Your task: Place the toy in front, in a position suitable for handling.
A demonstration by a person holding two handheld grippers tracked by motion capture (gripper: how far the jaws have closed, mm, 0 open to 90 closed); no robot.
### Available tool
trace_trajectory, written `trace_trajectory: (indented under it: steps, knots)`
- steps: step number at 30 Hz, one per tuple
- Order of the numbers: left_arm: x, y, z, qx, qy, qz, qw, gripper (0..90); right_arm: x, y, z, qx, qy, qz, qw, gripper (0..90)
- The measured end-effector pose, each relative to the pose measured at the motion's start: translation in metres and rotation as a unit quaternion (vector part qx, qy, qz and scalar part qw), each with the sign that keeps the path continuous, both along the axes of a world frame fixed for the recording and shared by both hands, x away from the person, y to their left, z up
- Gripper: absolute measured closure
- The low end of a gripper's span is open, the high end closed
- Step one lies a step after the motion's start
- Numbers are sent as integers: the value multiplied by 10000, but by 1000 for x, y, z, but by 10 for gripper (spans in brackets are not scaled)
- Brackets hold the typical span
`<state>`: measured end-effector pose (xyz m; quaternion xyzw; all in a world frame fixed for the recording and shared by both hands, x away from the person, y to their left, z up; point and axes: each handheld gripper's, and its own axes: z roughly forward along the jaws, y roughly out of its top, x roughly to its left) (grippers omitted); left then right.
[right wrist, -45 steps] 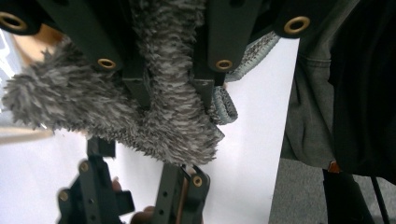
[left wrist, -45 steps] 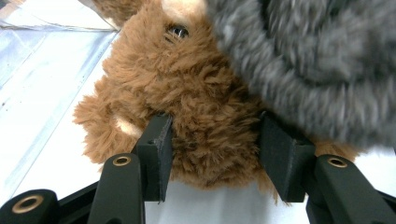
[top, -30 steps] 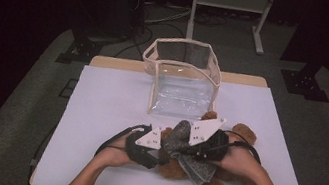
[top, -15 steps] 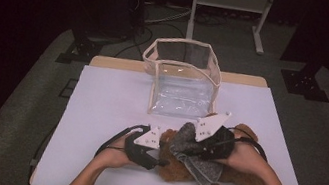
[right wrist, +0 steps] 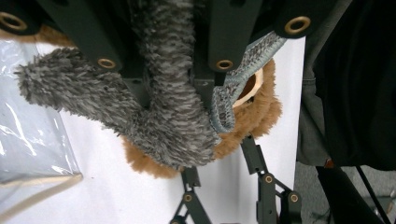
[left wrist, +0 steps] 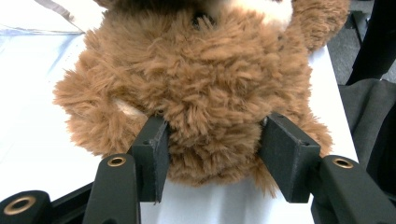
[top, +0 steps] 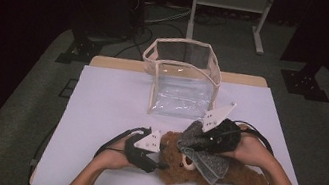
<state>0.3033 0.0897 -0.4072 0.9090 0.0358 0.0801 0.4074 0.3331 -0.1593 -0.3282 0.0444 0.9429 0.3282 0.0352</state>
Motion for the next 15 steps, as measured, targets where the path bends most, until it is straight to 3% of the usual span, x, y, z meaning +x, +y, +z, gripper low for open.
trace_trajectory:
  steps: [1, 5, 8, 11, 15]
  knots:
    - [0, 1, 1, 16, -7, -8, 10000, 444, -1, 3, -1, -26, -14, 43, 10000, 746]
    - [0, 4, 9, -264, 42, -9, 9996, 446, -5, 3, -4, -68, 136, 161, 9998, 746]
    - [-2, -2, 7, -162, 28, -75, 9998, 457, -8, 4, -3, -126, 215, 290, 9993, 746]
    - [-4, -6, 5, -15, -65, -98, 9999, 442, -5, 13, -1, -157, 134, 270, 9994, 746]
    - [-8, -6, 6, 11, -83, -195, 9998, 443, 0, 30, -1, -68, 11, 285, 9996, 746]
